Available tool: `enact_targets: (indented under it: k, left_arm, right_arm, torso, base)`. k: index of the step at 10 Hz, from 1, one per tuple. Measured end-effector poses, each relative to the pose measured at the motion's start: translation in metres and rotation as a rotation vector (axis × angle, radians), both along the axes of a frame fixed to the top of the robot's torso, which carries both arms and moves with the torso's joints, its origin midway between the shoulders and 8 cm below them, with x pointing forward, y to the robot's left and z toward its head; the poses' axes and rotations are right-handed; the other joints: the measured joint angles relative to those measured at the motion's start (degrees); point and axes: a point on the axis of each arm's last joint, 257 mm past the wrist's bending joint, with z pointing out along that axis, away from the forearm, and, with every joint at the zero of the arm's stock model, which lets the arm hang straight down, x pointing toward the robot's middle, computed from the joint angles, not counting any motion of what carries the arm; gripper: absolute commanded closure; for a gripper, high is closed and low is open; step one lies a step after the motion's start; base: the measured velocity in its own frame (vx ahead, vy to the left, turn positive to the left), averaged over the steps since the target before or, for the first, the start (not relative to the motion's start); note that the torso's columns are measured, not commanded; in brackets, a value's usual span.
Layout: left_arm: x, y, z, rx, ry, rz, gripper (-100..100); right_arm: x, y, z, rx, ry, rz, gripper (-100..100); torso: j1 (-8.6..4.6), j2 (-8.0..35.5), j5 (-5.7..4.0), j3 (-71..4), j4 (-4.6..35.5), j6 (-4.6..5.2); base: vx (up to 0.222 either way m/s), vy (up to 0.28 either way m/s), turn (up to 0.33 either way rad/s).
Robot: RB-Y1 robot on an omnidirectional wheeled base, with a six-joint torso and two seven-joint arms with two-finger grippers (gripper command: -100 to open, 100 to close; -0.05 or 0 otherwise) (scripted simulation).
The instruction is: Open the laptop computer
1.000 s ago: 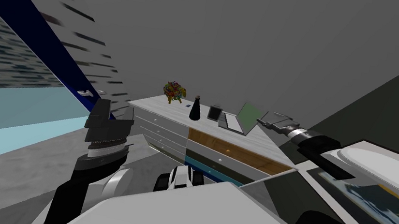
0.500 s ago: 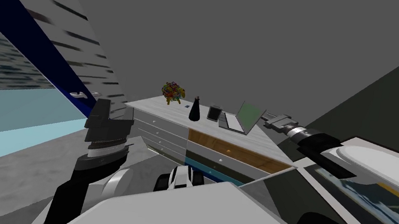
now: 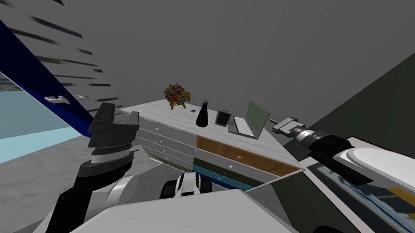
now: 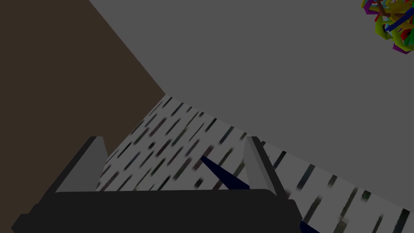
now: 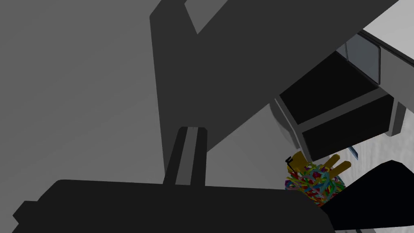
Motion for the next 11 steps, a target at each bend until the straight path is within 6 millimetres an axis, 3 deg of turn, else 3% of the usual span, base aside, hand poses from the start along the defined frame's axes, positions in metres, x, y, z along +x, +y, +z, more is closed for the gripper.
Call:
enact_targets:
  k: [2, 3, 9, 11]
  left_arm:
    - [0.000, 0.000, 0.000, 0.000, 0.000, 0.000, 0]
    - [0.000, 0.000, 0.000, 0.000, 0.000, 0.000, 0]
    - [0.000, 0.000, 0.000, 0.000, 0.000, 0.000, 0]
    - [0.000, 0.000, 0.000, 0.000, 0.000, 0.000, 0]
  right_arm:
    - [0.005, 0.011, -0.005, -0.070, 0.029, 0.025, 100]
    - [0.005, 0.011, -0.005, -0.075, 0.029, 0.025, -100]
    - [0.008, 0.047, 0.007, -0.180, 0.035, 0.119, -100]
    - [0.010, 0.048, 0.000, -0.220, 0.064, 0.137, -100]
  torso:
    - [0.08, -0.02, 0.03, -0.02, 0.00, 0.00]
    - [0.01, 0.03, 0.01, 0.01, 0.01, -0.02]
    - [0.04, 0.00, 0.02, 0.00, 0.00, 0.00]
    - [0.07, -0.48, 0.02, -0.29, -0.14, -0.03]
  base:
    - [0.026, 0.037, -0.091]
    - [-0.119, 0.016, 0.004]
    - [-0.194, 0.026, 0.024]
    - [-0.006, 0.028, 0.105]
